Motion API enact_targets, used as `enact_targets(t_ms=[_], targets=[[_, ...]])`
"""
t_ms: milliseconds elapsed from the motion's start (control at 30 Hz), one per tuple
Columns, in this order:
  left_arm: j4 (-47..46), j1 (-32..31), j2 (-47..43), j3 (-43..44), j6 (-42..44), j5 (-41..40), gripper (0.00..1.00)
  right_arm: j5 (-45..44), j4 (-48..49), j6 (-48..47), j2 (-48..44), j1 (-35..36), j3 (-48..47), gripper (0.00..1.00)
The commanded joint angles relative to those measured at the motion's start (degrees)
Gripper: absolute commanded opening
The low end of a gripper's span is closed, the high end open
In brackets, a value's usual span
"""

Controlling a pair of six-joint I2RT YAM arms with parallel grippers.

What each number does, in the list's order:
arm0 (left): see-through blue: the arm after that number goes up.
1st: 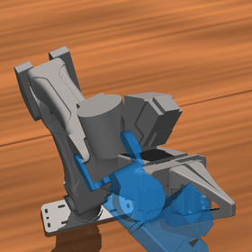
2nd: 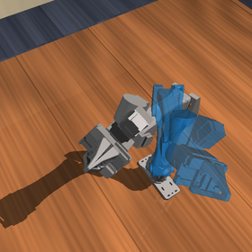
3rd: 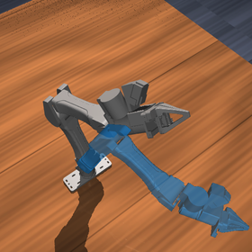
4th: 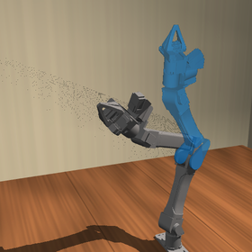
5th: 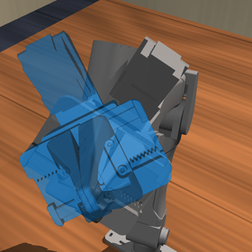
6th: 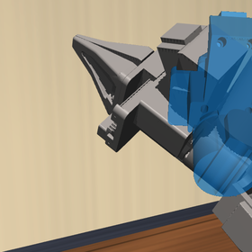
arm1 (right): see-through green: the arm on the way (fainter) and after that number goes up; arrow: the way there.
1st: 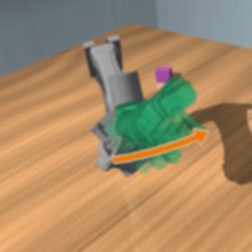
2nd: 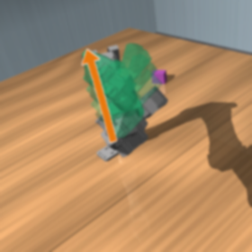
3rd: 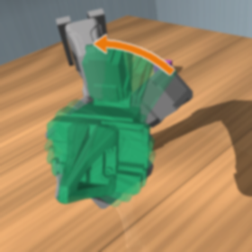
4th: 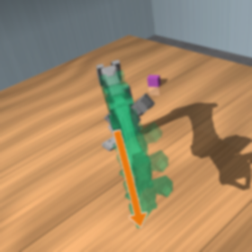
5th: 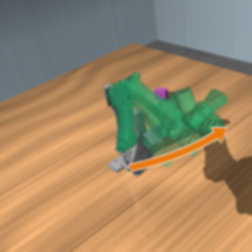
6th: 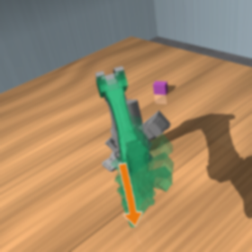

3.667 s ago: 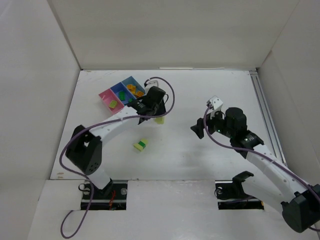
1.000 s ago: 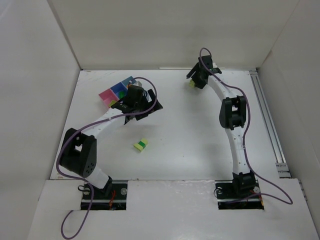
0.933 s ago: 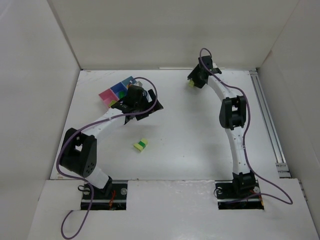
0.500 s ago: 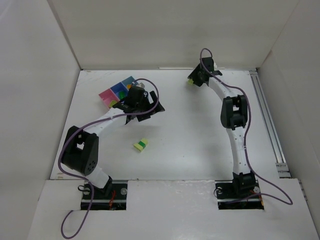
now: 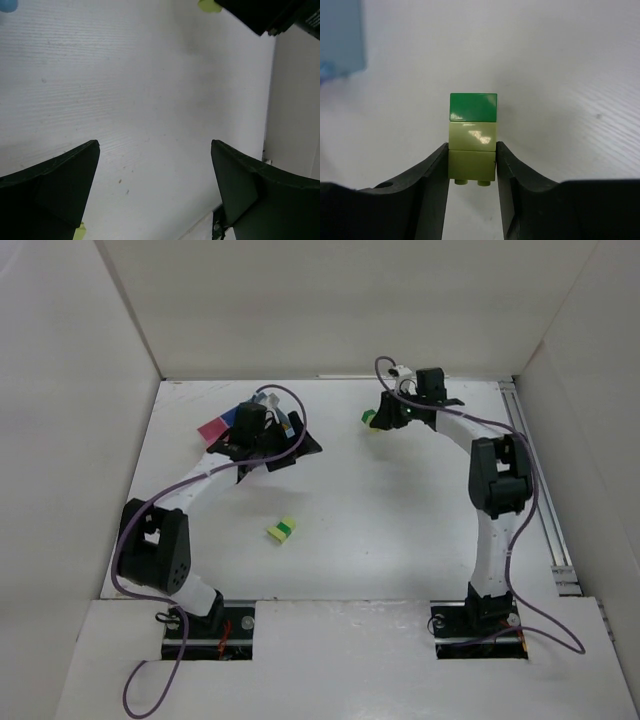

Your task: Sort the legos into containers by color

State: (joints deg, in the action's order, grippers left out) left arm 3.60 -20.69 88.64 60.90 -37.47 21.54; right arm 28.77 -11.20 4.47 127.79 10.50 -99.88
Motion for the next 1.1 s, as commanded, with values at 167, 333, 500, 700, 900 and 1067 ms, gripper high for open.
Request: enact_targets(t_ms=[167, 333, 500, 700, 900, 1067], targets=[[-8.2, -0.8, -7.0, 0.7, 2.2, 11.8, 0.92, 21.7, 4.8, -30.4, -27.3, 1.7, 23.7, 0.0], [-7.6, -4.2, -8.3, 0.0, 4.8, 11.1, 0.94, 26.0, 4.0, -34.3, -32.3, 3.8, 30.5, 0.0], [-7.6, -9.3, -9.5, 1.2, 7.9, 11.3, 1.0, 28.9, -5.0, -42.2, -35.9, 8.6, 29.9, 0.0], [-7.8, -9.8, -10.9, 0.6, 9.0, 14.6, 0.98, 29.4, -6.1, -45.3, -42.9, 13.1, 32.8, 0.0], [-8.7, -9.8, -13.2, -3.3, 7.6, 15.8, 0.93, 28.2, -5.6, -45.3, -46.4, 16.9, 34.2, 0.0], [-14.0, -9.3, -16.7, -7.1, 4.3, 20.5, 0.77, 27.6, -5.0, -45.2, -48.2, 18.2, 35.9, 0.0]])
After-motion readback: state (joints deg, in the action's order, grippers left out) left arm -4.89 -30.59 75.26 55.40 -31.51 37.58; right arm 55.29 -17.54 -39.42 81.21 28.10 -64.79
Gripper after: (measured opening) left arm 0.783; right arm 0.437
